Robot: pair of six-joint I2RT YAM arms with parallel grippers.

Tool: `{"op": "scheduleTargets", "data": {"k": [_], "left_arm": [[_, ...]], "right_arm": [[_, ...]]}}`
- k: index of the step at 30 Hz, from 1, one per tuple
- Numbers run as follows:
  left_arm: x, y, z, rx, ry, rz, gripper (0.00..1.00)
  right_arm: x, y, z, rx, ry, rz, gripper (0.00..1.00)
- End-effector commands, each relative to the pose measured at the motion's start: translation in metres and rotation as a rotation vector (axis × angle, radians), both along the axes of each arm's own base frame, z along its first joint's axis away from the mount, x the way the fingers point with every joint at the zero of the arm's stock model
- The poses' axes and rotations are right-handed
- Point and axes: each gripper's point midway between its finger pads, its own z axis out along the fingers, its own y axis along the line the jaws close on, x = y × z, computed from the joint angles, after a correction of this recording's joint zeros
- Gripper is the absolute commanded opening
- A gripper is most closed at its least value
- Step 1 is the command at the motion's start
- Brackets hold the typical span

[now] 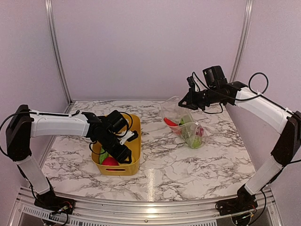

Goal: Place the food in the zip-top bag and seal the zipper
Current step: Pick up the fake fruit from the bin, then place the fake fruit in the zipper food storage bag.

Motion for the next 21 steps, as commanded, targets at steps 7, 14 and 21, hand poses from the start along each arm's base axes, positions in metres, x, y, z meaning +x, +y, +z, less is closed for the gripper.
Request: {"op": "scheduleTargets", "data": {"k": [7,14,21], "left_arm": [[0.056,0.015,0.076,-0.148,-0.169,0.213,0.51],[0.091,-0.025,0.165,-0.441,-0.29,0.275,0.49],[0.112,-0.072,0.245,-0.818,-0.284,0.323,0.47]], "right_arm": [[-0.003,0.003,0.01,0.022,-0.017,0.011,0.0],[0.0,0.01,0.013,0.025,-0.017,0.024,0.0],[0.0,0.018,0.016,0.039,-0.012,0.04,0.0]]}}
